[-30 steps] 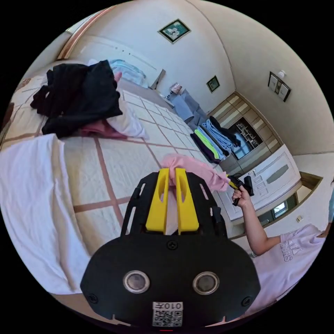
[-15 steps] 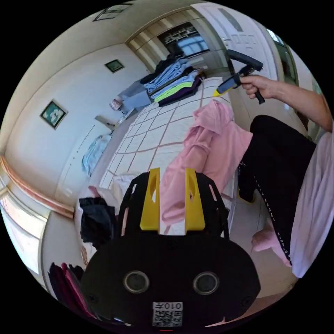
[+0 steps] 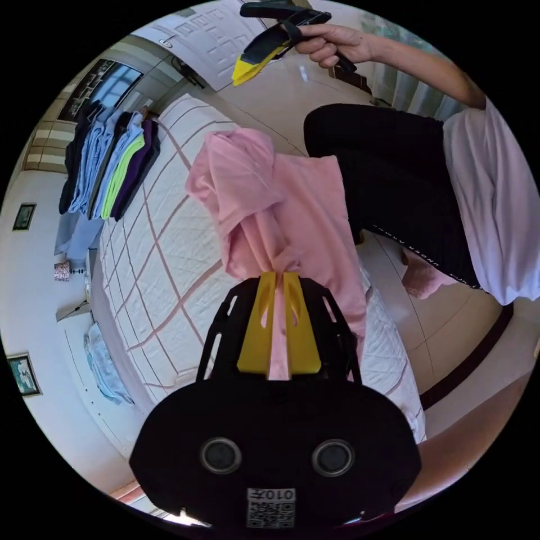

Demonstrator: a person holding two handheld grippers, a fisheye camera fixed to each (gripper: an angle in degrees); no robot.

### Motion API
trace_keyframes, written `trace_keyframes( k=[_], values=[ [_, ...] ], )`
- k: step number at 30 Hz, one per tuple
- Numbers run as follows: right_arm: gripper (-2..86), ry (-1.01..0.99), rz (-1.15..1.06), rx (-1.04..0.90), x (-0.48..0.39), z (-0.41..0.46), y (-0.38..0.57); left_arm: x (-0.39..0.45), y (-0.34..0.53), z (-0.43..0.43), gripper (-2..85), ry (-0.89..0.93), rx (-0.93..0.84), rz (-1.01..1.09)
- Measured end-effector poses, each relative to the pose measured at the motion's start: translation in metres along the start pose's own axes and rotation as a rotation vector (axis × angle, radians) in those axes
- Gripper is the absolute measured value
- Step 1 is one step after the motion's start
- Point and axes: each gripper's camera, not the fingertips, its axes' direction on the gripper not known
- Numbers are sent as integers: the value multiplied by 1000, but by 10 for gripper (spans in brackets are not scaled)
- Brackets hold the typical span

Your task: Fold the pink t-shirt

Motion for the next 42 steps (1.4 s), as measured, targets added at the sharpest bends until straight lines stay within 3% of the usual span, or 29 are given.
trace_keyframes(
  k=[4,6,8,12,15,19,21,23,27,31,36,42],
  values=[
    [36,-36,-30,-42,3,9,0,-28,16,-34,6,141,138,-78],
    [32,-126,-150,-174,-6,33,-3,-41,30,-53,4,174,172,-112],
    [30,-207,-254,-505,-18,88,-2,-50,45,-75,3,157,208,-146],
    [35,-145,-271,-575,-24,130,1,-56,81,-130,2,122,340,-174],
    [44,-213,-202,-442,-24,127,-32,-52,96,-148,2,92,340,-226],
    [57,-260,-99,106,-22,61,-124,-43,114,-127,1,90,206,-334],
    [66,-148,-146,235,-45,40,-161,-38,127,-109,1,135,176,-406],
    [74,90,-235,106,-79,47,-200,-31,144,-91,1,185,182,-474],
    [72,82,-411,-25,-98,65,-178,-14,197,-66,0,218,297,-699],
    [95,61,-503,-266,-74,140,-121,-3,244,-55,-1,265,443,-817],
    [112,127,-684,-382,-83,190,-103,13,248,-69,-1,213,457,-727],
    [80,16,-776,-583,-81,214,-105,46,240,-87,-1,128,429,-621]
  ],
)
